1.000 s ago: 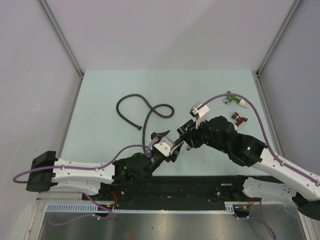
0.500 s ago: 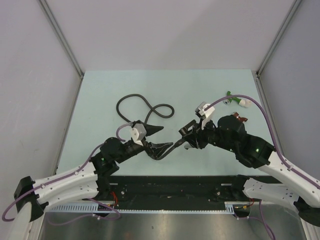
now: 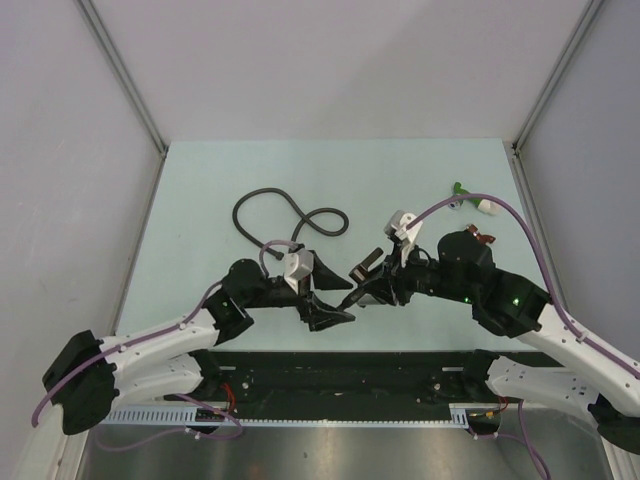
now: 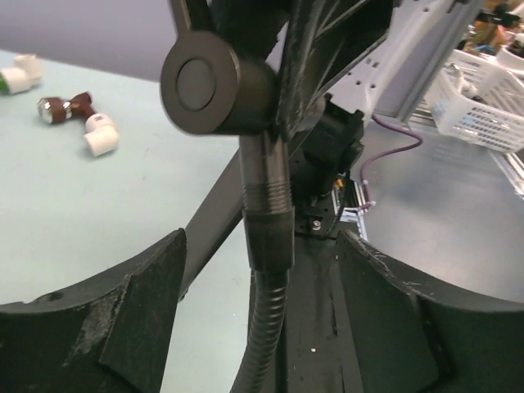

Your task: Install the water faucets

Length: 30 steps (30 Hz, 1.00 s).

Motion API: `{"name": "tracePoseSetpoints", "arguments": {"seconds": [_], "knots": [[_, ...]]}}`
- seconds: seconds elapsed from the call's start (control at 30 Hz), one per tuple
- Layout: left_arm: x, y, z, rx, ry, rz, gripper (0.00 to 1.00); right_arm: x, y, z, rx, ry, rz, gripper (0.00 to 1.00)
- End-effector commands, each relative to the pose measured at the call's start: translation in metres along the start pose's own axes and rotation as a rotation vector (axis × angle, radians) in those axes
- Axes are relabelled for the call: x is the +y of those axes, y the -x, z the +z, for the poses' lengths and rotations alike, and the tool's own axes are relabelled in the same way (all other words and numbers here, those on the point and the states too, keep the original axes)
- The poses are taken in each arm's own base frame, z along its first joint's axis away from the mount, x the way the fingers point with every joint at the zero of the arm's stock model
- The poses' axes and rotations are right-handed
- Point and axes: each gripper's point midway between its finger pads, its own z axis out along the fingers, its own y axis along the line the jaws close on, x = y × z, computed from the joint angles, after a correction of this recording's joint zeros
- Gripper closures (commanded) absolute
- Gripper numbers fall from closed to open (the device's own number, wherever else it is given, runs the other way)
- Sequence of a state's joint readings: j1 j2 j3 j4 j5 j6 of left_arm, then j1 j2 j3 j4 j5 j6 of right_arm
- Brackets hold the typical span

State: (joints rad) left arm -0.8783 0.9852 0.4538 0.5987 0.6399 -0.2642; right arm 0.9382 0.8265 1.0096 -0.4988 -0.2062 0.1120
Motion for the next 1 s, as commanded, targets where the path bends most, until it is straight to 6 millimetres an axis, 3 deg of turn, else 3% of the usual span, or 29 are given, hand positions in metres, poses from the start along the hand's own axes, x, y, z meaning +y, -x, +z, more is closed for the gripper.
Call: {"name": "tracePoseSetpoints", "arguments": {"seconds": [0.0,0.13,0.2,0.33,0.43,0.47,0.53,0.67,0.77,0.8,0.87,0.93,0.97], "knots": [[-0.022,0.024,0.004,-0.065,-0.139,0.012,0.25,0.016,0.034,-0.004,-0.133,0.078,-0.049,1.00],[-0.021,0.018,0.009,-0.048,-0.157,-0.011,0.34,0.019,0.034,-0.005,-0.135,0.098,-0.053,1.00],[-0.022,0.016,0.010,-0.043,-0.168,-0.022,0.44,0.020,0.034,-0.006,-0.139,0.100,-0.055,1.00],[-0.021,0.018,0.011,-0.048,-0.162,-0.029,0.77,0.020,0.034,-0.006,-0.139,0.100,-0.055,1.00],[-0.020,0.020,0.010,-0.058,-0.150,-0.025,0.97,0.019,0.034,-0.005,-0.139,0.093,-0.052,1.00],[-0.017,0.023,0.010,-0.067,-0.129,-0.025,1.00,0.018,0.033,-0.004,-0.137,0.088,-0.050,1.00],[-0.011,0.024,0.009,-0.075,-0.082,-0.029,1.00,0.015,0.032,-0.003,-0.136,0.060,-0.047,1.00],[0.021,0.026,0.008,-0.093,0.155,-0.035,1.00,0.007,0.029,0.003,-0.127,-0.014,-0.029,1.00],[0.026,0.024,0.006,-0.086,0.259,-0.008,1.00,0.001,0.023,0.010,-0.105,-0.070,-0.008,1.00],[0.038,0.032,0.001,-0.114,0.358,0.026,1.00,-0.001,0.023,0.012,-0.102,-0.083,-0.002,1.00],[0.036,0.028,0.001,-0.102,0.414,0.054,1.00,-0.007,0.018,0.017,-0.090,-0.126,0.021,1.00],[0.051,0.033,-0.008,-0.118,0.555,0.104,1.00,-0.012,0.015,0.022,-0.080,-0.155,0.036,1.00],[0.046,0.034,-0.007,-0.121,0.575,0.120,1.00,-0.013,0.014,0.023,-0.078,-0.162,0.054,1.00]]}}
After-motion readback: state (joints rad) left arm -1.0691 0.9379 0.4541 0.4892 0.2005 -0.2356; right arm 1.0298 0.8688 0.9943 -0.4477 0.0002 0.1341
